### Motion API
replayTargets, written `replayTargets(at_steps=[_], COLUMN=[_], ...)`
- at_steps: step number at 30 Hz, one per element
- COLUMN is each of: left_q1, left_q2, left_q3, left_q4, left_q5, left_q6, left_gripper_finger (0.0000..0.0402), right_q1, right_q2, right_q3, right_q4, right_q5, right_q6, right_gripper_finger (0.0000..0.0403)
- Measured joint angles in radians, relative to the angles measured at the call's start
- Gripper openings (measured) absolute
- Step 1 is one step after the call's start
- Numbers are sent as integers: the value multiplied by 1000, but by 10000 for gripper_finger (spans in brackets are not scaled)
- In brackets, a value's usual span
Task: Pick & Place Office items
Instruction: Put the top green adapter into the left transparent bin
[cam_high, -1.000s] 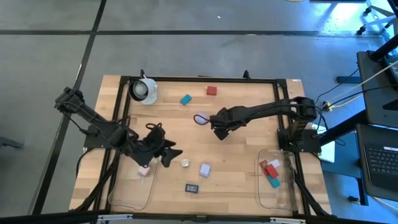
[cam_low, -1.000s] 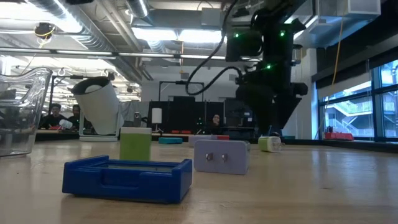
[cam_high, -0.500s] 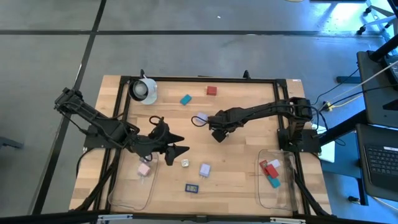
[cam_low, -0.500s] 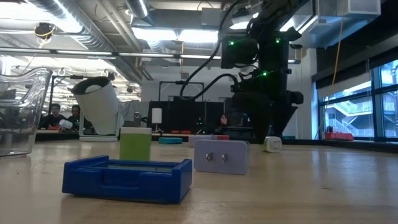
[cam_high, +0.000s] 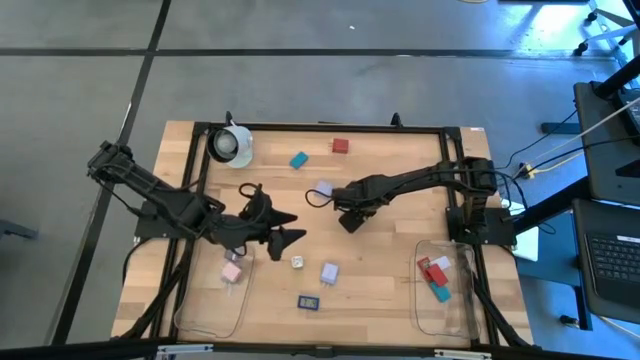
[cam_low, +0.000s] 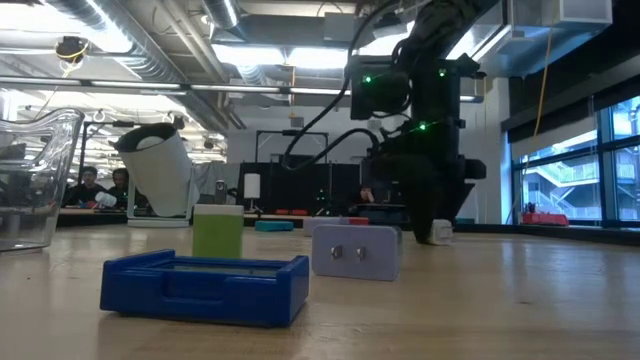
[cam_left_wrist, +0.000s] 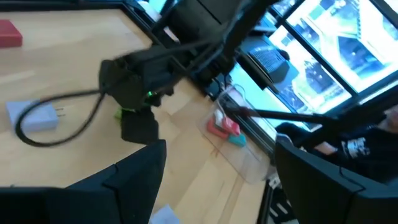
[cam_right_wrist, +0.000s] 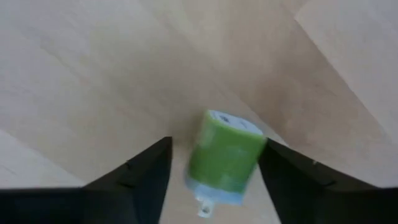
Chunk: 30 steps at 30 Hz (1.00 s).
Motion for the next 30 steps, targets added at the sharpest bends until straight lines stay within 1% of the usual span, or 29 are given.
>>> replayTargets(at_steps=[5, 7, 11, 13, 15, 18, 21, 25, 30], left_q1=[26, 37, 63, 78, 94, 110, 115, 114, 110], left_q2=[0, 0, 0, 0, 0, 0, 0, 0, 0], left_q3=[0, 0, 0, 0, 0, 0, 0, -1, -1], left_q4=[0, 0, 0, 1, 1, 18, 74, 202, 390], left_q5=[-2, -1, -3, -15, -18, -20, -21, -20, -16], left_q6=[0, 0, 0, 2, 40, 151, 305, 574, 930], left_gripper_finger=[294, 294, 294, 294, 294, 294, 294, 294, 294], right_q1=[0, 0, 0, 0, 0, -1, -8, -23, -36], right_q2=[9, 8, 8, -1, -24, -91, -179, -319, -491], right_q3=[1, 1, 1, 0, -1, 0, -1, 0, 0], right_q4=[10, 16, 18, 20, 32, 59, 96, 158, 295], right_q5=[-22, -21, -22, -41, -45, -45, -45, -42, -42], right_q6=[-2, -2, -17, -32, -38, -49, -55, -57, -89], right_gripper_finger=[155, 133, 135, 135, 135, 138, 147, 143, 139])
